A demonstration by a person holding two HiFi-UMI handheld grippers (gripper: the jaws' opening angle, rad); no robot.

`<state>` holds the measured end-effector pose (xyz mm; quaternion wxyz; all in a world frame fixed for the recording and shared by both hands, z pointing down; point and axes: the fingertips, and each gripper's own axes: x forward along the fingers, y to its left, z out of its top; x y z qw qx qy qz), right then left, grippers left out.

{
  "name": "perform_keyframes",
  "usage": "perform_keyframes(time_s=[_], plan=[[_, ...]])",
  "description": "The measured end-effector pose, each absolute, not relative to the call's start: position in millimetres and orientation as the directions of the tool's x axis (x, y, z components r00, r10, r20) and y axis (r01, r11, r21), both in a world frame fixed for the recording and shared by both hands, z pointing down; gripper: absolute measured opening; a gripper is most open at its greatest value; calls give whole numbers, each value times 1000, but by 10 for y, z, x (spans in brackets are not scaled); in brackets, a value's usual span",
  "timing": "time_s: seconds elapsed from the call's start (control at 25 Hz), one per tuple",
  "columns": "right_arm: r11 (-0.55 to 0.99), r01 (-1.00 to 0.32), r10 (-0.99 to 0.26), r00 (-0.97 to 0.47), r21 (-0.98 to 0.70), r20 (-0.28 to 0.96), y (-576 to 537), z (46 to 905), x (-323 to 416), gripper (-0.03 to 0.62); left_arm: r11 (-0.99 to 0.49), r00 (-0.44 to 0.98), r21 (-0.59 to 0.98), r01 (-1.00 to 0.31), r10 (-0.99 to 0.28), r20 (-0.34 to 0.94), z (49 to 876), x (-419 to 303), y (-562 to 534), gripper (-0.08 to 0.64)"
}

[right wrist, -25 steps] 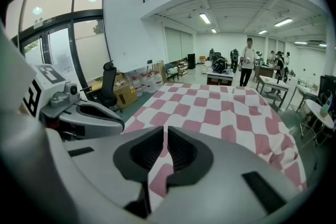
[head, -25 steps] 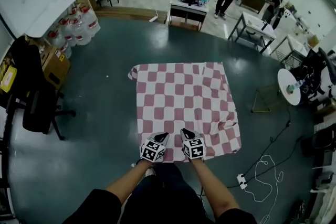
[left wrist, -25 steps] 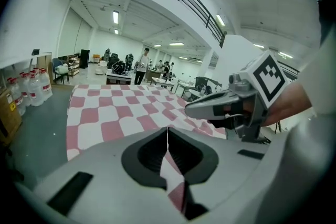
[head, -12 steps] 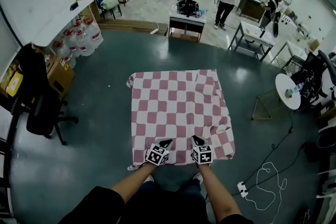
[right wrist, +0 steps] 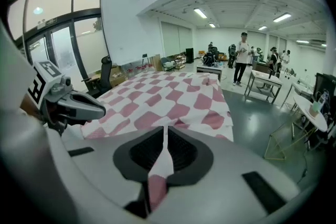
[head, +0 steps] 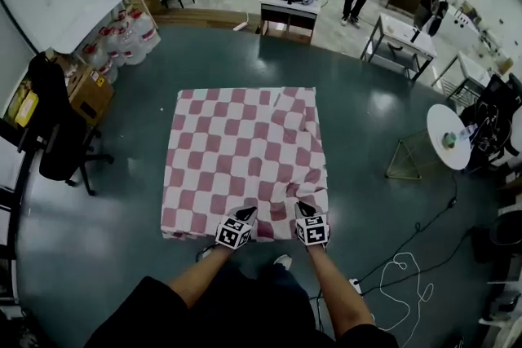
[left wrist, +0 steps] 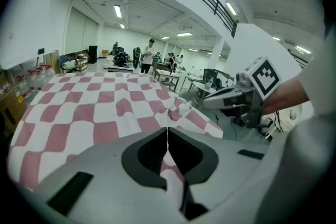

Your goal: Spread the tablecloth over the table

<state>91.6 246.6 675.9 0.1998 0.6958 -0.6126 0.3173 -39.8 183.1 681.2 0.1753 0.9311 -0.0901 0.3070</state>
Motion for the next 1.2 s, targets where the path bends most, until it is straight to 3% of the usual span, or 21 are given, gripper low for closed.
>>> perform_keyframes(time_s=[0.56, 0.76, 1.04, 1.2], plan=[[-104, -988, -546, -41, -116, 837, 2928, 7754, 1082, 38, -901, 746, 301, -311, -36, 665, 7094, 3, 2205, 17], [-159, -985, -547, 34, -64, 836, 3158, 7796, 1276, 31, -910, 736, 294, -293, -18, 676, 7143, 11, 2232, 17], [-233, -966, -547, 33, -114, 837, 3542, 7765, 1275, 21, -924, 722, 272, -269, -7, 692, 7145, 91, 2375, 17], [-254, -952, -622, 27, -169, 783, 3411, 7662, 1277, 21, -926, 730, 264, -272, -20, 683, 7131, 202, 2426, 17]])
